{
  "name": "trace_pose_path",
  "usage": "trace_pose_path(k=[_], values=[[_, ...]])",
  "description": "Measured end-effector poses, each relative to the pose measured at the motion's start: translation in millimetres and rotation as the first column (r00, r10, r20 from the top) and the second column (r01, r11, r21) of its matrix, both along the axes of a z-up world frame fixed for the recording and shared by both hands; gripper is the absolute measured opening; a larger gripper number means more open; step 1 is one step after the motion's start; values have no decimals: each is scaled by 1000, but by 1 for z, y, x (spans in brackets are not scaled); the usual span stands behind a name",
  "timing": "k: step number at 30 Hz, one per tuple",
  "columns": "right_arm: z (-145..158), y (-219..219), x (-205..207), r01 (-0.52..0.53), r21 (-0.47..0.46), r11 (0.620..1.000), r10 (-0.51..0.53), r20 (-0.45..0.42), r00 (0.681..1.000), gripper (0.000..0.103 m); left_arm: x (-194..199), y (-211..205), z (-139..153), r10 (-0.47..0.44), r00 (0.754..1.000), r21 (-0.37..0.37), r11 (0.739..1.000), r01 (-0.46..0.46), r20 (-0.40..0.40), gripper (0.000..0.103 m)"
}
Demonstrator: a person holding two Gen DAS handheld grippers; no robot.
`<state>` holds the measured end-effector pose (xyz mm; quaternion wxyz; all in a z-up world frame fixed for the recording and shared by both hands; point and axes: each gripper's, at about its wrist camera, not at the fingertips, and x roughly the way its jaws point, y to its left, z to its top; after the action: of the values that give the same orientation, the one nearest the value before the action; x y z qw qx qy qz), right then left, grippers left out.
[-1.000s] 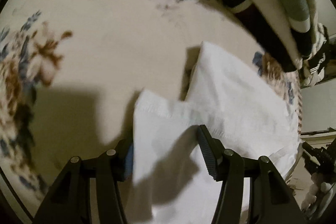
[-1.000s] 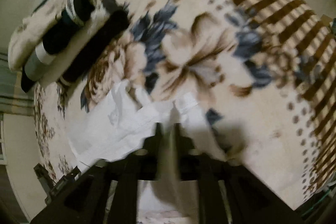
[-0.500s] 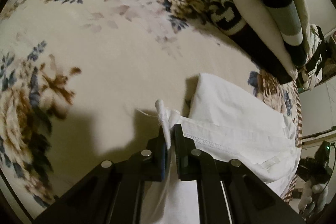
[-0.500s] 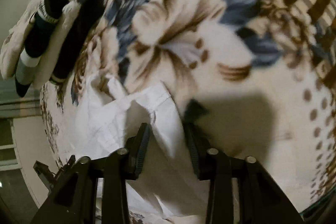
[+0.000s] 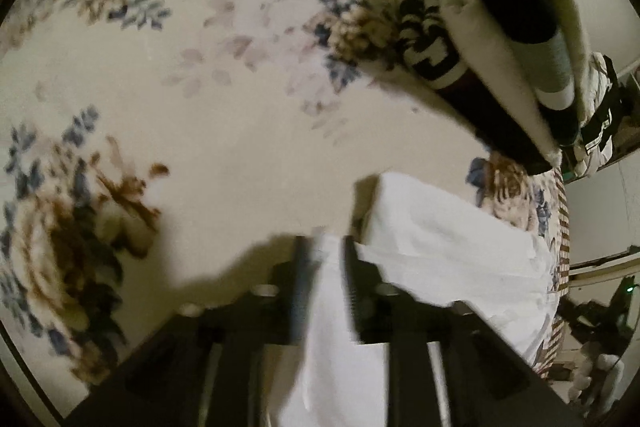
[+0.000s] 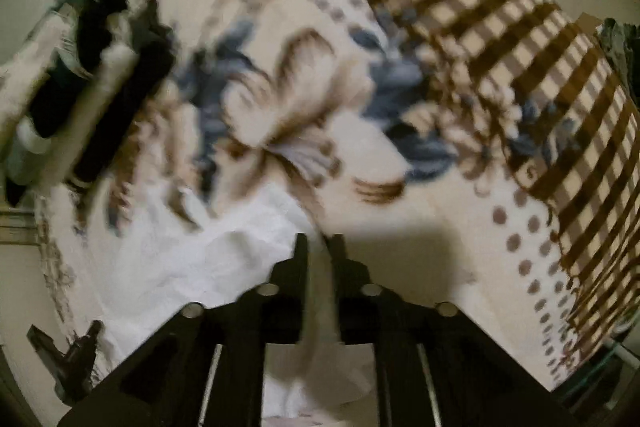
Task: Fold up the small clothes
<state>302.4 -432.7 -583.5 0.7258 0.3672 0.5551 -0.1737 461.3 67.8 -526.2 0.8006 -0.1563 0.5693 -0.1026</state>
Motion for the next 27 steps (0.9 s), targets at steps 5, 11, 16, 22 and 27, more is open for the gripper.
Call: trace_pose_path(k=[5,11,16,22,27], values=[[25,21,15,-73,1,997,73,88,993,43,-5,-23,15,-61,998,-16,998,61,22,49],[-4,48,36,-158,-13,987,158,-16,987,3,-2,-54,-3,-152,988,59,987,152,-17,49],[39,62,31,-152,-172,973,168,86,982,3,-4,-50,-4,-163,987,86,983,163,-3,49],[56,51,34,-86,-206,975,122,167,978,3,-3,-37,-9,-120,993,80,989,120,-16,49],[35,41,41,-96,-165,982,114,105,988,3,1,-31,-20,-104,993,38,994,106,-47,49]])
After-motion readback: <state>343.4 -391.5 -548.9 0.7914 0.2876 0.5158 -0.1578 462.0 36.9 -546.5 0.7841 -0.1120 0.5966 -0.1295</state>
